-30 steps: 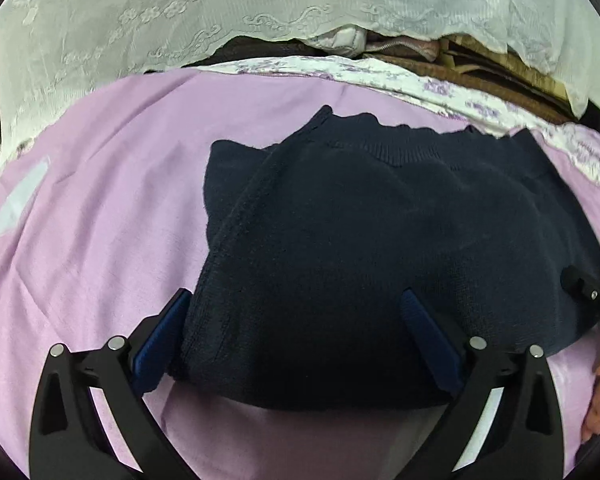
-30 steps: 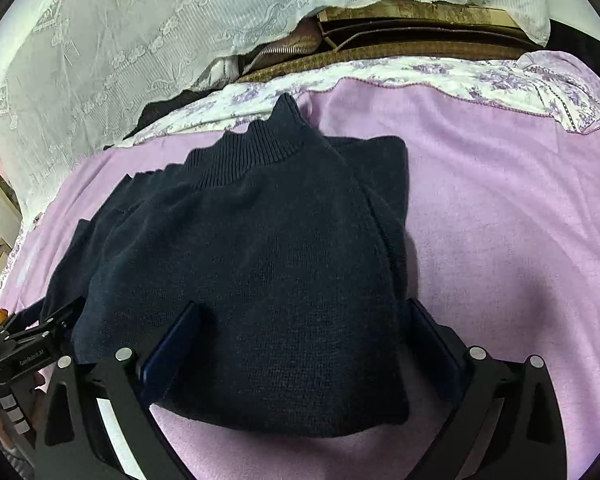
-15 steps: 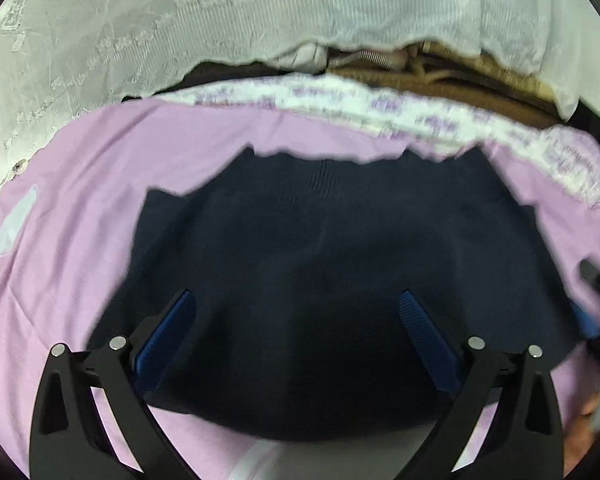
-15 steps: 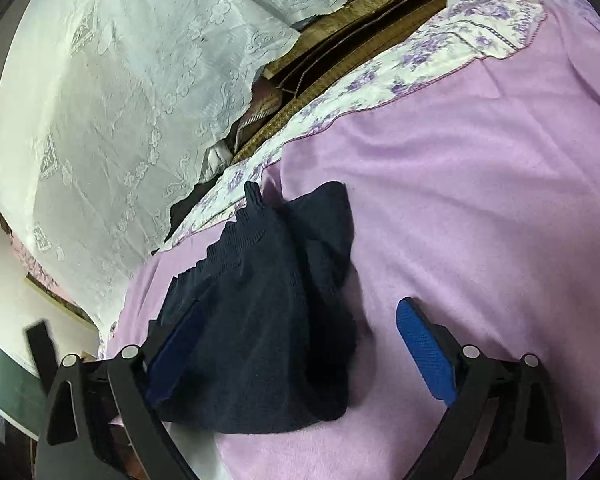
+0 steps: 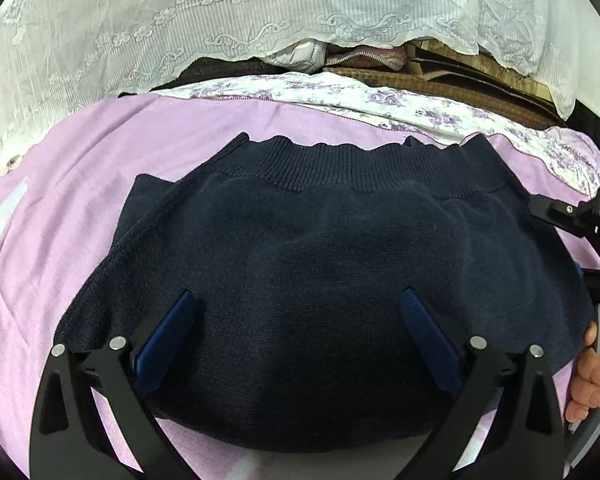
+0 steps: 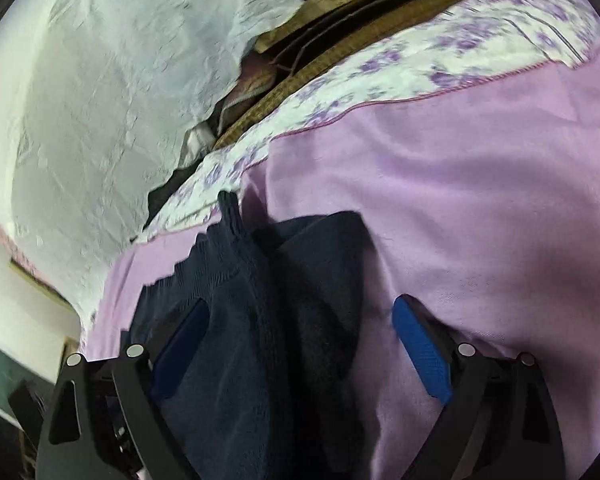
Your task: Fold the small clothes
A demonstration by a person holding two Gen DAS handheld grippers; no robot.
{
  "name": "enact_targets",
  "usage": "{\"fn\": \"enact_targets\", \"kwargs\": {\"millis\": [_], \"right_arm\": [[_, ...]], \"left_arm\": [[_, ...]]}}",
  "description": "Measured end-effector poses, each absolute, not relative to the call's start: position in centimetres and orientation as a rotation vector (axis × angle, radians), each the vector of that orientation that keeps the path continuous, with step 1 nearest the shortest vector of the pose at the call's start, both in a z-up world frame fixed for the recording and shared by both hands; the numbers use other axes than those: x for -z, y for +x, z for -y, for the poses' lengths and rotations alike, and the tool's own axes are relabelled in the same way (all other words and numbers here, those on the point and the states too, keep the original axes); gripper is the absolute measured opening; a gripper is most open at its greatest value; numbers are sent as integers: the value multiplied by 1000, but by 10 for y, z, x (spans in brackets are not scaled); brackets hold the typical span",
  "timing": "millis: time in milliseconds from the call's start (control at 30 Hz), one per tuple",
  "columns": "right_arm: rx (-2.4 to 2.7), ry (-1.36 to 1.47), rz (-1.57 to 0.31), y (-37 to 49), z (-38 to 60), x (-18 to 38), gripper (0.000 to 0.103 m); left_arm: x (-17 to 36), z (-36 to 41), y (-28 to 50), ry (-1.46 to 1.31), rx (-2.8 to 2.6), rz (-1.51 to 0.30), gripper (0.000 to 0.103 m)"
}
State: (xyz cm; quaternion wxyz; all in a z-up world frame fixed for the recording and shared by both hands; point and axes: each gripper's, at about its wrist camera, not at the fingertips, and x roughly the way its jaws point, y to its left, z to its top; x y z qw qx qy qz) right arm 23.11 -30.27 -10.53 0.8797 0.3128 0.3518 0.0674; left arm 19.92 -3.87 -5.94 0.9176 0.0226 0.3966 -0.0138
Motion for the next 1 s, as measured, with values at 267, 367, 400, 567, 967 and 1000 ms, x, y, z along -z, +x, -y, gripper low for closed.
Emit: {"fn": "enact_targets", "kwargs": {"millis": [267,367,400,567,967,1000], "right_arm": [[-144,649,-736,215,304,108,54],[-187,704,-720,210,307,110,36],[-195,702,-711,208,306,109,35],[-226,681,-720,207,297,108,39],[-190,658,-706,202,294,102,27],[-188,655,-705,202,293,101,27]], "left_arm": [[60,38,197,45,29,-809,99],[60,38,197,45,29,-807,99],[60,38,197,46,28,-806,99],[60,37,197,37,34,-810,99],[53,38,189,52,38,-769,99],[52,37,189,53,37,-767,99]]}}
